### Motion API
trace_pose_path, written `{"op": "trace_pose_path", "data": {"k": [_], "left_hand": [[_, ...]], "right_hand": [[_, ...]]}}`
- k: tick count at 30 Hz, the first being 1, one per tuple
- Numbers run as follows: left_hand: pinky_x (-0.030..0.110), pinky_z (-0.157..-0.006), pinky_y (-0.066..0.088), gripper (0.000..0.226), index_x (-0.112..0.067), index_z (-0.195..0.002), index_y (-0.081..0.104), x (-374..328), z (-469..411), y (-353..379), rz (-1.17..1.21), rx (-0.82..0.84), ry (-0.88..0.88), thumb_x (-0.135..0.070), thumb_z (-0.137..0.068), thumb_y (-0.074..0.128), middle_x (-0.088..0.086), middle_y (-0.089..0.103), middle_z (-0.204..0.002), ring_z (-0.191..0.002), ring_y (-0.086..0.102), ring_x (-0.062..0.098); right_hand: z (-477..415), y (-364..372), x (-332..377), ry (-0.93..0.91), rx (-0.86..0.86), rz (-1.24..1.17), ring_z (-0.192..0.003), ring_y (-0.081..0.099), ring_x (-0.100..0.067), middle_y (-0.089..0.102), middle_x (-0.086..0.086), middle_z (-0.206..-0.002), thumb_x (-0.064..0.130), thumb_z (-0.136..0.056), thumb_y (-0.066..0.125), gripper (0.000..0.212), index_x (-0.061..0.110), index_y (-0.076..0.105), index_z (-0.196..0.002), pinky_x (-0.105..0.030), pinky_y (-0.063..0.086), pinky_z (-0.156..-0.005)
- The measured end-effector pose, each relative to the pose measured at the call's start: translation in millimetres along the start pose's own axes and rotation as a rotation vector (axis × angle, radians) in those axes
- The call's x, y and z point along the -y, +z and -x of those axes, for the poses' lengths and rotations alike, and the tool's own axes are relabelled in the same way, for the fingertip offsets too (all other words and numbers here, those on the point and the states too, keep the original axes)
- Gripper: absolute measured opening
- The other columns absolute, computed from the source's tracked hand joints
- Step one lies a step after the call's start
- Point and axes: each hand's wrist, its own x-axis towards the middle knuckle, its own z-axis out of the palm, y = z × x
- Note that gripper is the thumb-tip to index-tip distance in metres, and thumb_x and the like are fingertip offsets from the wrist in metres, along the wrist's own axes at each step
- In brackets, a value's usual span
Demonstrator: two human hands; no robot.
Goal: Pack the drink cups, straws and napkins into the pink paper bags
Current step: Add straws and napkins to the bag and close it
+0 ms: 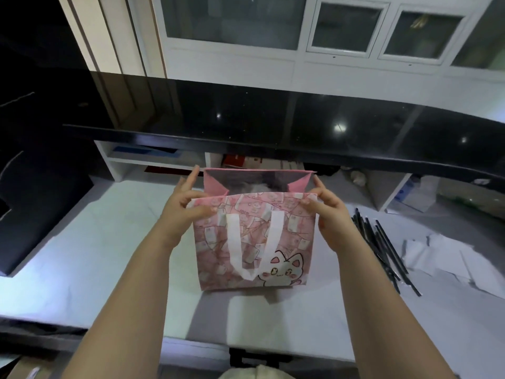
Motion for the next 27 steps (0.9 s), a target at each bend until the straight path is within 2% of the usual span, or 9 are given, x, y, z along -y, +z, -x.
{"op": "trace_pose_path", "data": {"k": [3,4,6,10,14,16,19,24,27], "left_hand": [[0.04,-0.091,0.051,0.041,-0.008,-0.087,0.077,-3,-10,-1,0.093,0.045,-0.036,-0.032,-0.054,0.082,-0.038,0.045,-0.135,-0.133,0.045,0.015],[0.033,-0.082,0.052,0.041,-0.004,-0.088,0.076,-4,-11,1,0.109,0.036,-0.051,-0.028,-0.054,0.082,-0.037,0.049,-0.13,-0.125,0.052,0.014],[0.031,-0.075,0.052,0.042,-0.001,-0.085,0.075,-5,-13,3,0.123,0.001,-0.061,-0.026,-0.052,0.083,-0.027,0.057,-0.123,-0.114,0.06,0.016],[0.038,-0.075,0.057,0.021,-0.009,-0.086,0.078,-3,-13,7,0.169,-0.061,-0.062,-0.006,-0.066,0.085,-0.004,0.065,-0.113,-0.107,0.064,0.026],[0.04,-0.079,0.059,0.027,-0.01,-0.094,0.076,0,-9,17,0.205,-0.132,-0.048,-0.005,-0.069,0.082,0.006,0.071,-0.107,-0.1,0.068,0.027],[0.041,-0.078,0.06,0.026,-0.012,-0.098,0.075,1,-6,23,0.218,-0.173,-0.059,-0.001,-0.074,0.08,0.008,0.073,-0.101,-0.095,0.07,0.026],[0.037,-0.075,0.06,0.026,-0.011,-0.097,0.075,-1,-3,27,0.225,-0.214,-0.052,0.001,-0.075,0.079,0.009,0.074,-0.097,-0.089,0.072,0.023],[0.024,-0.067,0.056,0.021,-0.01,-0.087,0.073,-6,5,17,0.266,-0.236,-0.054,-0.002,-0.069,0.08,-0.004,0.075,-0.082,-0.079,0.071,0.013],[0.029,-0.071,0.058,0.025,-0.011,-0.084,0.069,-6,9,9,0.251,-0.243,-0.041,-0.009,-0.062,0.081,0.001,0.073,-0.083,-0.082,0.069,0.018]], "right_hand": [[-11,-2,1,0.032,0.095,-0.051,-0.124,0.054,-0.027,0.044,0.018,-0.147,0.016,-0.071,0.076,0.02,0.011,0.057,-0.071,-0.036,0.051,-0.081],[-13,-1,1,0.034,0.101,-0.061,-0.119,0.057,-0.029,0.046,0.015,-0.145,0.016,-0.071,0.075,0.021,0.009,0.056,-0.072,-0.035,0.052,-0.077],[-15,0,-1,0.013,0.059,-0.074,-0.106,0.062,-0.027,0.052,0.003,-0.142,0.011,-0.075,0.071,0.016,0.005,0.057,-0.078,-0.03,0.054,-0.07],[-13,1,-8,-0.021,-0.047,-0.078,-0.089,0.067,-0.025,0.059,-0.016,-0.129,0.002,-0.082,0.068,0.013,-0.003,0.057,-0.088,-0.031,0.056,-0.067],[-6,5,-11,-0.053,-0.147,-0.072,-0.078,0.069,-0.018,0.07,-0.007,-0.093,0.001,-0.084,0.068,0.017,-0.006,0.062,-0.098,-0.027,0.056,-0.065],[-3,8,-14,-0.081,-0.204,-0.066,-0.075,0.069,-0.015,0.072,-0.002,-0.084,0.002,-0.083,0.07,0.016,-0.001,0.065,-0.098,-0.025,0.056,-0.064],[-1,10,-16,-0.104,-0.268,-0.06,-0.075,0.069,-0.016,0.071,-0.004,-0.084,0.004,-0.081,0.073,0.017,0.001,0.067,-0.096,-0.025,0.057,-0.065],[1,11,-16,-0.128,-0.317,-0.027,-0.07,0.065,-0.011,0.069,0.002,-0.075,0.006,-0.078,0.076,0.012,0.012,0.066,-0.081,-0.024,0.056,-0.065],[3,13,-17,-0.15,-0.33,-0.027,-0.069,0.064,-0.01,0.069,0.005,-0.072,0.006,-0.079,0.077,0.014,0.015,0.066,-0.079,-0.024,0.056,-0.065]]}}
